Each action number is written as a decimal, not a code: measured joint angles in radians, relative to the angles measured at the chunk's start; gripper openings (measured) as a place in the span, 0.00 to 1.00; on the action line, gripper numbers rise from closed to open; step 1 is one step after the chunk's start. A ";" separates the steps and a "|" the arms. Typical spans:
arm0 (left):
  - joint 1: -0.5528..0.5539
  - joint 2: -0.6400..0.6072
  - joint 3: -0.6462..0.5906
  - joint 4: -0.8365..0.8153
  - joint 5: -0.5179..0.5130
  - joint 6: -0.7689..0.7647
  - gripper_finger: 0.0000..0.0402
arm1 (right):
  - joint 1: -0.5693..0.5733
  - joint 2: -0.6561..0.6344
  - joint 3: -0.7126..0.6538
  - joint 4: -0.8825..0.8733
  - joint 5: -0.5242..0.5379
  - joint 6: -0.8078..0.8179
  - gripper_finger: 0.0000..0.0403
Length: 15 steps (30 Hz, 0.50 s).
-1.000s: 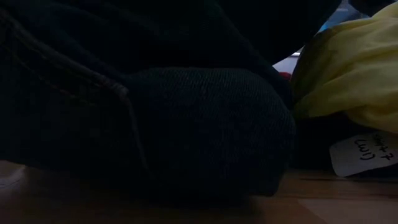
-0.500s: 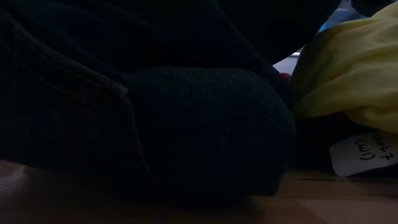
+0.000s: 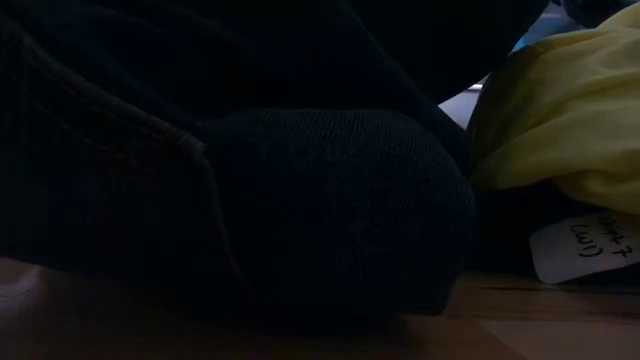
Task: Fold laundry
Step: Move the red bin to the lower middle of the table
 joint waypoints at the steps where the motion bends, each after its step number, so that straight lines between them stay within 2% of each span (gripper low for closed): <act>1: 0.001 0.000 0.000 0.003 -0.007 0.000 0.00 | 0.000 0.000 0.000 0.000 -0.002 0.000 0.00; 9: 0.073 0.002 0.000 0.031 -0.077 0.009 0.00 | -0.001 0.000 0.004 -0.019 -0.025 0.009 0.00; 15: 0.141 0.000 0.001 0.055 -0.096 -0.027 0.00 | 0.054 0.000 0.041 -0.023 -0.055 0.002 0.00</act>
